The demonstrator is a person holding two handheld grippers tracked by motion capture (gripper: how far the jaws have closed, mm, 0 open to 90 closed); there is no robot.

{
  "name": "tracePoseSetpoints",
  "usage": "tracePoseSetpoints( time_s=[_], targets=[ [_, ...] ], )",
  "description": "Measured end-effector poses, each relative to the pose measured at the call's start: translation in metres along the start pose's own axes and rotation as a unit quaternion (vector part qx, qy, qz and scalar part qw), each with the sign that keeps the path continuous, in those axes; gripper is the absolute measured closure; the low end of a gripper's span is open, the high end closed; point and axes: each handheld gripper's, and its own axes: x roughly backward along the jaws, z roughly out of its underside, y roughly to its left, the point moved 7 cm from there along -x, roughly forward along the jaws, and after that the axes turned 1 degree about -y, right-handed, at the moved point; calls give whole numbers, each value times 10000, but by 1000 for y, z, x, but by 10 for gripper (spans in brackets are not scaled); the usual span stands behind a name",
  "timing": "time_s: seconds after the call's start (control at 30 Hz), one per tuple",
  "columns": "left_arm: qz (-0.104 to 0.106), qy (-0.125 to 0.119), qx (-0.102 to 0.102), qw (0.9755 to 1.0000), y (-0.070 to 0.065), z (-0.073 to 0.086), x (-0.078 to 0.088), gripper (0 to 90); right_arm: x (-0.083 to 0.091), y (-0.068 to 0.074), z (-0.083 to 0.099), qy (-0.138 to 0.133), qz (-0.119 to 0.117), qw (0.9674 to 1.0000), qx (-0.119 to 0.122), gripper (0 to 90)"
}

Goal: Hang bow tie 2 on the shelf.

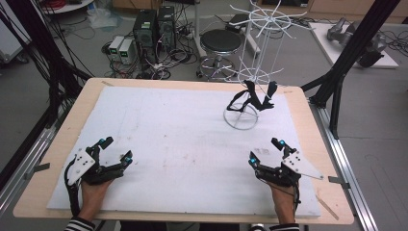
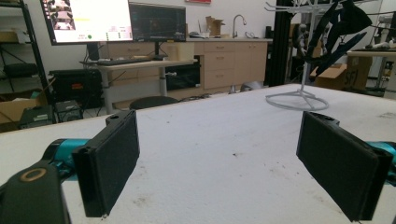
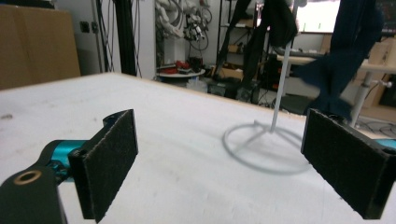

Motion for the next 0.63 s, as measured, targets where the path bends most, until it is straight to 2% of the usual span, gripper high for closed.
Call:
tracePoseSetpoints(
  time_s=[0.07, 0.13, 0.33, 0.4, 0.63],
  targets=[
    [-1, -3, 3, 10000, 0, 0, 0, 137, 1, 0, 10, 53, 69, 10000, -2, 102],
    [-1, -2, 5, 10000, 0, 0, 0, 137, 2, -1, 17, -39, 79, 9999, -113, 102],
    [-6, -3, 6, 10000, 0, 0, 0, 137, 1, -2, 30, -38, 138, 9997, -184, 102],
    [-10, -5, -5, 10000, 0, 0, 0, 137, 2, -2, 30, -107, 142, 9998, -98, 103],
    [-8, -9, 6, 10000, 0, 0, 0, 137, 5, -3, 30, -237, 209, 9993, -184, 102]
  ],
)
